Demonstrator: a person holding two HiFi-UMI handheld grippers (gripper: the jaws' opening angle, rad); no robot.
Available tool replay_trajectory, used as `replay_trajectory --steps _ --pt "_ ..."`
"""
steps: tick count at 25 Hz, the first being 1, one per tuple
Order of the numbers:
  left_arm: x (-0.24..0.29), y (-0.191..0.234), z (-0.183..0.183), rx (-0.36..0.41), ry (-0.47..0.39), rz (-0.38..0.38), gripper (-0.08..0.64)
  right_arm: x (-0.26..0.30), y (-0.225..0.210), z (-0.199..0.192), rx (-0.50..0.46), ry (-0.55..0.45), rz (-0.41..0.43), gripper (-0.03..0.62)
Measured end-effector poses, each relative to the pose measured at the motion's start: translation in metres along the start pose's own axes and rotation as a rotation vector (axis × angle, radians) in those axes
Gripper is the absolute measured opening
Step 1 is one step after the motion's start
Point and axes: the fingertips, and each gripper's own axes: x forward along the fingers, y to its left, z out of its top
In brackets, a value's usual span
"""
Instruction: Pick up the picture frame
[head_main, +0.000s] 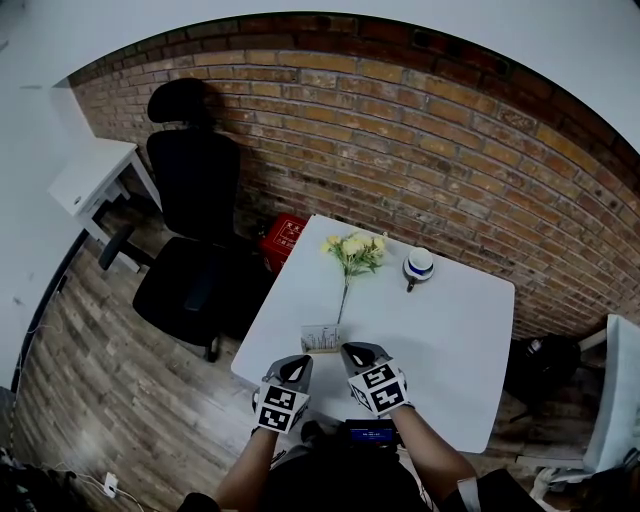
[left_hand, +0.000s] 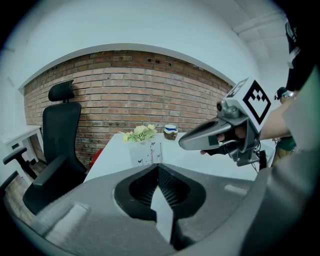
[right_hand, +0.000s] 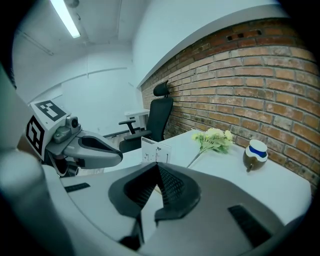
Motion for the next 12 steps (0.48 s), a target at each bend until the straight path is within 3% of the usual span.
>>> replay_trajectory --steps 12 --pt "-0.0064 -0.0056 -0.0028 0.013 0.005 0.006 0.012 -0.0046 0.0070 -0.0007 -0.009 -0.008 0.010 0.009"
